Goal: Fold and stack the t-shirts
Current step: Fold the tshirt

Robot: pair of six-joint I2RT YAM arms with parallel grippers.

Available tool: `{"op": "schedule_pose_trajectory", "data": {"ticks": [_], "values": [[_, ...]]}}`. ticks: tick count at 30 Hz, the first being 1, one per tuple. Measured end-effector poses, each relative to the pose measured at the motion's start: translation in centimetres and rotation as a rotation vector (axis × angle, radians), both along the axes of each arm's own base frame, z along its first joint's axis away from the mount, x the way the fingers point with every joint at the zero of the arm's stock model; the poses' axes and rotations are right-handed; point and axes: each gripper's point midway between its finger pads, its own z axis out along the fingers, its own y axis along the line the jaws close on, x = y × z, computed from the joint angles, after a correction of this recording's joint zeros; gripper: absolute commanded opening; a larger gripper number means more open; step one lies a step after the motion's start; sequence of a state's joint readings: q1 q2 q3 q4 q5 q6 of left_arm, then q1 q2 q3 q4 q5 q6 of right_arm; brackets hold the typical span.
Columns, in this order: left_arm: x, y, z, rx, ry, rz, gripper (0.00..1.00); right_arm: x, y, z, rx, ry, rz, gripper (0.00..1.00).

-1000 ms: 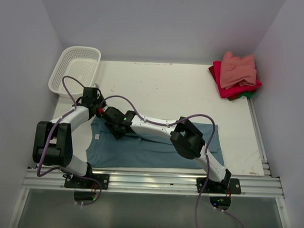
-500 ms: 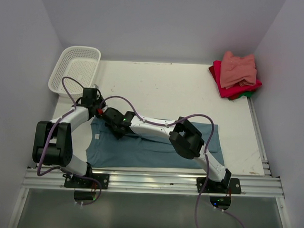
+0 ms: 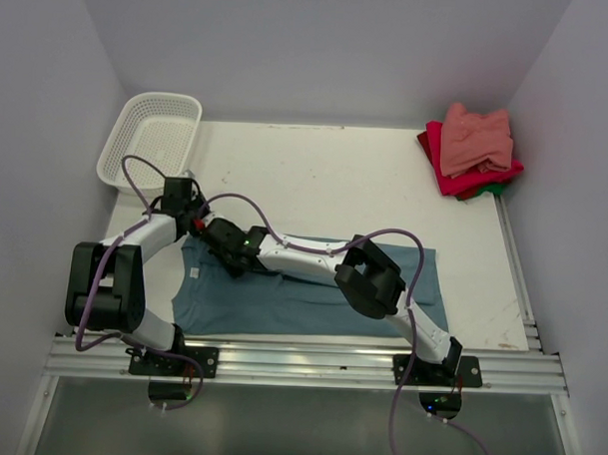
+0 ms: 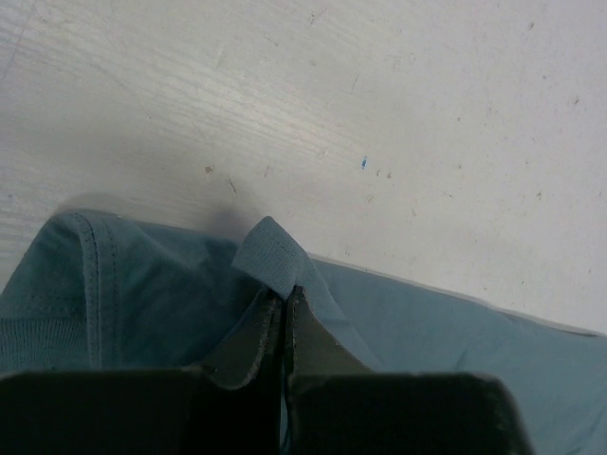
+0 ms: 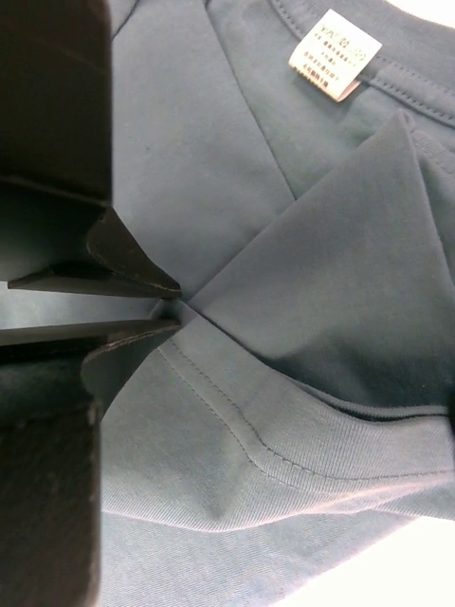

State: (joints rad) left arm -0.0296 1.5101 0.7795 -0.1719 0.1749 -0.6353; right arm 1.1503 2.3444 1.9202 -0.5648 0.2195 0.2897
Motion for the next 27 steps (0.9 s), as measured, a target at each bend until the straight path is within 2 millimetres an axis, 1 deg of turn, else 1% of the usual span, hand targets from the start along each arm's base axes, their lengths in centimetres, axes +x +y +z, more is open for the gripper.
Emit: {"op": "schedule_pose_trajectory", "data": {"ticks": [1,3,4,8,16,18,22,24,27], "values": [[-0.1,0.0,-0.1,-0.001,0.003,0.001,0.00,0.0,0.0,-0.1,-0.001,0.000,0.001,0.13],[-0.1,0.0,-0.1,-0.003,0.002,0.000,0.00,0.0,0.0,-0.1,-0.003,-0.002,0.000,0.09],[-0.1,0.0,-0.1,-0.003,0.000,-0.001,0.00,0.0,0.0,-0.2,-0.002,-0.003,-0.001,0.06],[-0.1,0.0,-0.1,-0.005,-0.001,-0.002,0.00,0.0,0.0,-0.2,0.004,-0.009,-0.003,0.01],[-0.4,-1.1,-0.1,-0.025,0.002,-0.036,0.00,0.0,-0.3,0.0,0.037,-0.020,-0.009,0.00],[-0.5,-1.4,0.0,-0.031,0.002,-0.045,0.00,-0.2,-1.0,0.1,0.033,-0.018,-0.010,0.00],[-0.6,-1.6,0.1,-0.032,0.003,-0.052,0.00,-1.0,-3.1,0.5,0.008,-0.007,-0.012,0.00],[-0.6,-1.5,0.4,-0.031,-0.002,-0.052,0.00,-1.3,-3.9,1.1,0.004,-0.005,-0.014,0.00],[-0.7,-1.5,0.5,-0.027,-0.004,-0.051,0.00,-1.6,-4.6,2.7,0.020,-0.012,-0.014,0.00]]}}
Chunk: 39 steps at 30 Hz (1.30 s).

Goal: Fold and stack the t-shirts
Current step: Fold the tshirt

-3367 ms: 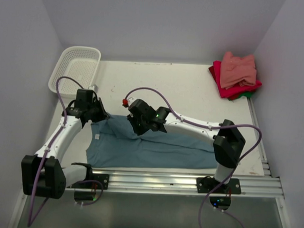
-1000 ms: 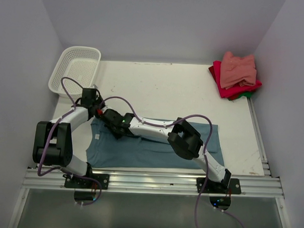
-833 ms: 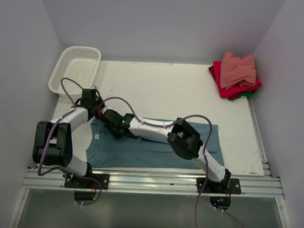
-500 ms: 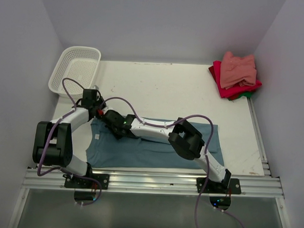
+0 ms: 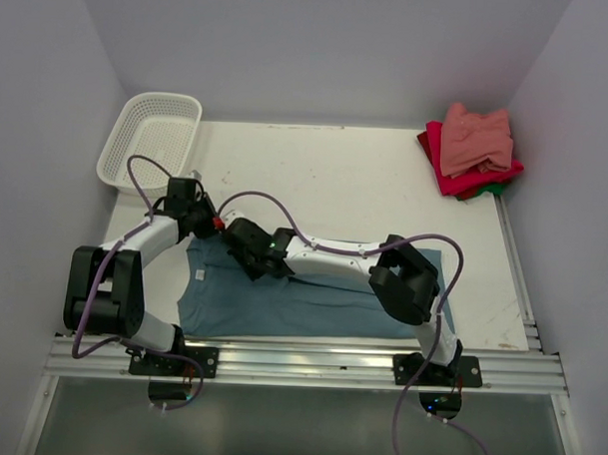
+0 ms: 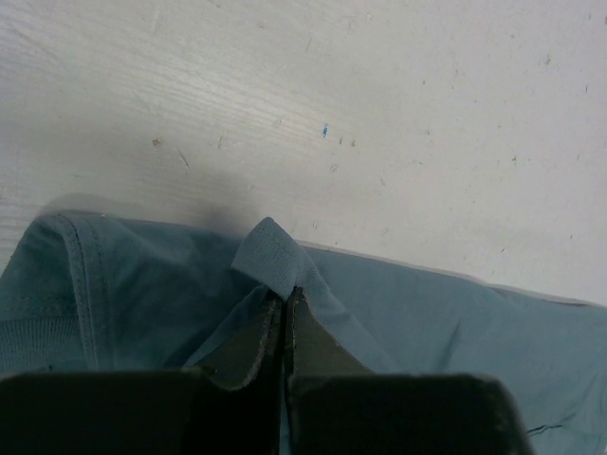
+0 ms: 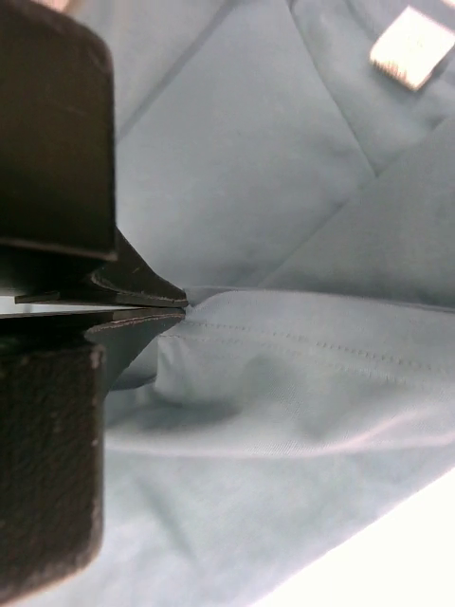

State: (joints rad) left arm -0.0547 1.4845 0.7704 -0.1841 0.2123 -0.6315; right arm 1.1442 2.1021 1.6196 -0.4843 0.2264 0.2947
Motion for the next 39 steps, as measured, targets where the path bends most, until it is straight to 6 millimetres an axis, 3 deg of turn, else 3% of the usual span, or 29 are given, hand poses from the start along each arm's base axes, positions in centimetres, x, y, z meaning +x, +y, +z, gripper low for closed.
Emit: {"op": "schedule_pose_trajectory", "data": {"ticks": [6,12,17,21,26,34,39], "values": [[-0.5,0.2,0.1,0.011,0.012,-0.001,0.00,-0.2,-0.3,3.4,0.058,-0.023,0.002,0.00],[-1.9,0.3,1.9,0.023,0.003,-0.014,0.00,-1.0,-1.4,3.9,0.058,-0.005,0.009,0.00],[-4.3,0.6,4.7,0.038,-0.032,-0.032,0.00,-2.4,-2.6,3.9,0.054,0.038,0.020,0.00],[-7.2,0.8,6.1,0.046,-0.048,-0.047,0.00,-3.3,-3.4,5.1,0.077,0.058,0.026,0.00],[-10.2,0.8,6.0,0.047,0.012,-0.063,0.00,-4.4,-4.3,6.6,0.110,0.080,0.036,0.00],[-13.5,0.1,6.3,0.011,0.078,-0.091,0.00,-6.3,-5.3,5.6,0.105,0.160,0.060,0.00],[-16.0,-0.1,4.9,-0.008,0.146,-0.103,0.00,-7.5,-6.2,5.6,0.103,0.200,0.072,0.00]]}}
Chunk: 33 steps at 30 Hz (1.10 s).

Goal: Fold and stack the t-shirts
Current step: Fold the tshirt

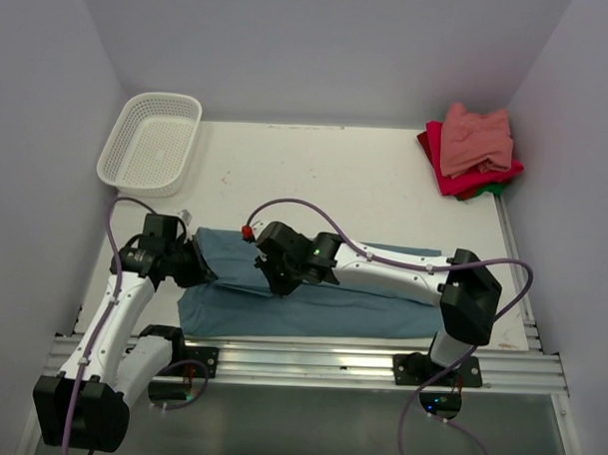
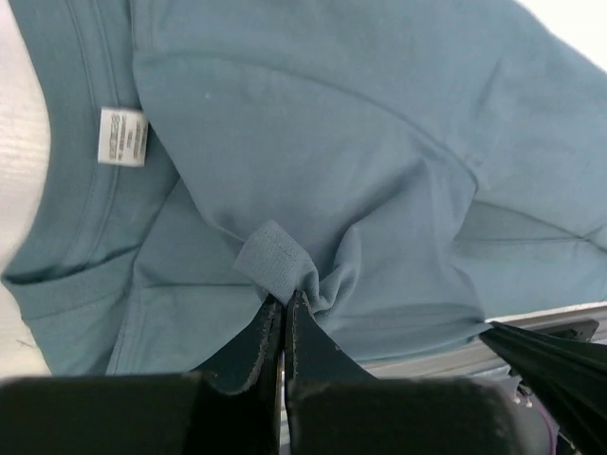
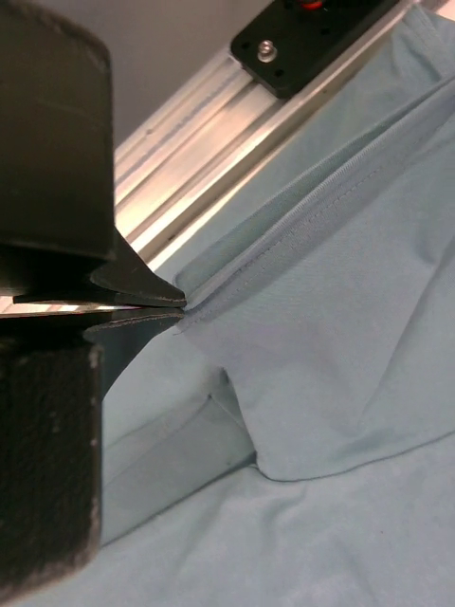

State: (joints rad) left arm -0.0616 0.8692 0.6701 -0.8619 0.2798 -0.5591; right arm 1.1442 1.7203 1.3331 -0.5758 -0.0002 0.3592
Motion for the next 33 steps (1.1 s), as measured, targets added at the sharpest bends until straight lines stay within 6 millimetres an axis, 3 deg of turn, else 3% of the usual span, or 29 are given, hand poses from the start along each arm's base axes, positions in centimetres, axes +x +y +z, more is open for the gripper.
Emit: {"op": "schedule_pose_trajectory", "data": {"ticks": [5,11,13,14,16,17,18,19,21,23,29,33], "values": [[-1.8,-0.4,-1.3,-0.007,0.077,-0.018,0.00,-0.7,-0.7,0.6,0.007,0.014,0.010,0.00],[-2.1,-0.7,-1.4,-0.018,0.095,-0.029,0.01,-1.0,-1.3,0.8,0.008,0.017,0.012,0.00],[-2.1,-0.8,-1.4,-0.020,0.101,-0.024,0.06,-1.1,-1.5,0.6,0.003,0.020,0.012,0.00],[-2.1,-0.8,-1.5,-0.021,0.104,-0.022,0.17,-1.2,-1.6,0.5,-0.002,0.022,0.012,0.05],[-2.2,-0.8,-1.5,-0.021,0.111,-0.017,0.33,-1.2,-1.7,0.4,-0.007,0.026,0.011,0.27],[-2.2,-0.7,-1.6,-0.016,0.116,-0.016,0.42,-1.3,-1.9,0.4,-0.014,0.029,0.008,0.32],[-2.3,-0.6,-1.7,-0.011,0.122,-0.012,0.58,-1.4,-2.1,0.3,-0.024,0.032,0.011,0.40],[-2.5,-0.4,-1.7,-0.003,0.128,-0.011,0.64,-1.5,-2.3,0.2,-0.033,0.036,0.010,0.49],[-2.7,-0.2,-1.7,0.009,0.142,0.002,0.73,-1.5,-2.6,0.0,-0.044,0.038,0.010,0.57],[-2.7,0.0,-1.3,0.023,0.145,0.010,0.75,-1.6,-2.7,0.0,-0.051,0.039,0.009,0.62],[-1.4,0.1,0.7,0.044,0.074,0.013,0.75,-1.0,-3.3,-0.2,-0.079,0.014,-0.015,0.65],[0.4,0.4,1.6,0.063,-0.010,0.031,0.71,0.6,-4.0,0.0,-0.086,-0.017,-0.082,0.54]]}}
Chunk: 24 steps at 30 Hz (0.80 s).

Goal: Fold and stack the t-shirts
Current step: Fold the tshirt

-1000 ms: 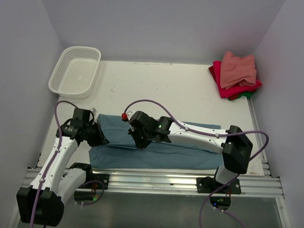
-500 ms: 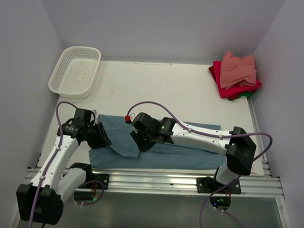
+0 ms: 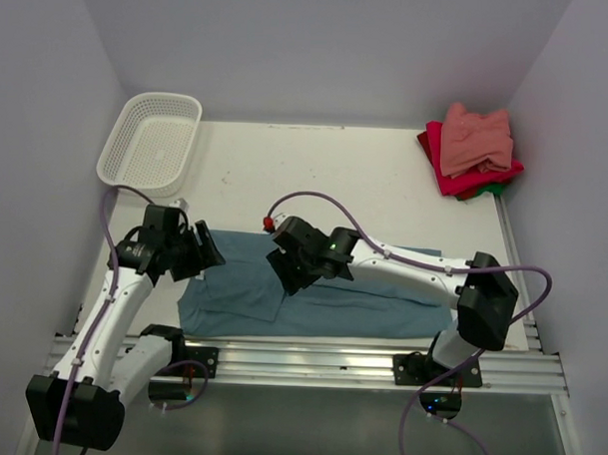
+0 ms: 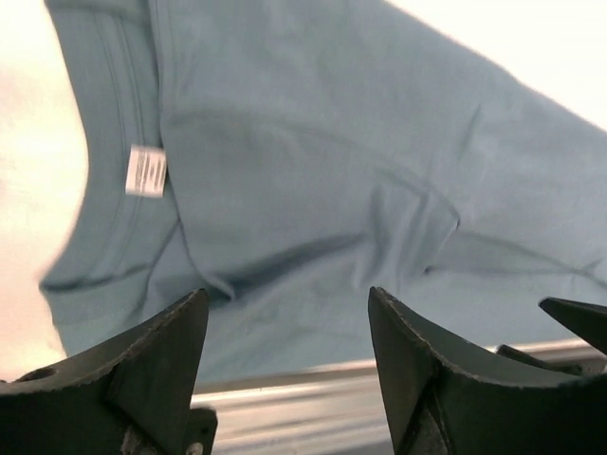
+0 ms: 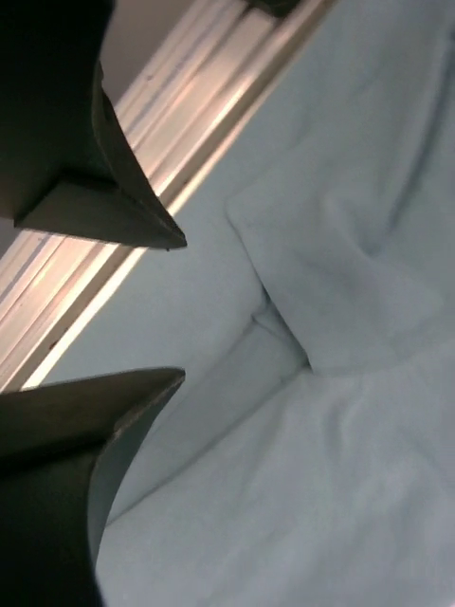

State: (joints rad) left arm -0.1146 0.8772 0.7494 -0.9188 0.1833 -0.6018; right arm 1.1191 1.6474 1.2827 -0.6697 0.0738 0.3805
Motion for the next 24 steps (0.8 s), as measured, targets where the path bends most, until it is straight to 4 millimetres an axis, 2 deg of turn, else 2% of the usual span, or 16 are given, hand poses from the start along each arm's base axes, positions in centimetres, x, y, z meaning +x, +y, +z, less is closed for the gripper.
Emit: {"op": "schedule_pose_trajectory", "data": {"ticks": [1,2,4,5,7,8,10,14,20,24], "values": [[0.7,0.1,0.1,0.006,-0.024,0.005,0.69,0.8,-0.4,0.2,0.005,-0.011,-0.029,0.29],[1.6,0.1,0.1,0.010,-0.048,0.009,0.62,1.7,-0.9,0.4,0.015,-0.020,-0.060,0.01],[3.2,0.1,-0.3,0.013,-0.078,0.021,0.45,3.9,-2.6,0.8,0.044,-0.027,-0.156,0.00],[4.0,0.1,-0.8,0.014,-0.079,0.024,0.27,5.2,-3.9,1.0,0.051,-0.038,-0.213,0.00],[5.3,0.0,-2.5,0.019,-0.059,0.027,0.12,7.6,-6.5,1.1,0.054,-0.076,-0.310,0.00],[5.9,-0.1,-3.5,0.023,-0.043,0.026,0.00,8.8,-8.0,1.2,0.046,-0.100,-0.362,0.00],[6.8,-0.2,-5.5,0.029,-0.009,0.025,0.00,10.4,-9.9,1.3,0.029,-0.136,-0.428,0.00],[8.1,-0.7,-7.5,0.027,0.015,0.016,0.00,12.1,-10.6,0.8,0.010,-0.169,-0.467,0.00],[8.0,-3.6,-6.6,0.013,-0.029,-0.064,0.00,12.4,-10.9,-1.6,-0.032,-0.143,-0.474,0.00],[7.6,-4.1,-6.7,0.004,-0.050,-0.079,0.00,12.2,-11.7,-3.2,-0.061,-0.123,-0.486,0.00]]}}
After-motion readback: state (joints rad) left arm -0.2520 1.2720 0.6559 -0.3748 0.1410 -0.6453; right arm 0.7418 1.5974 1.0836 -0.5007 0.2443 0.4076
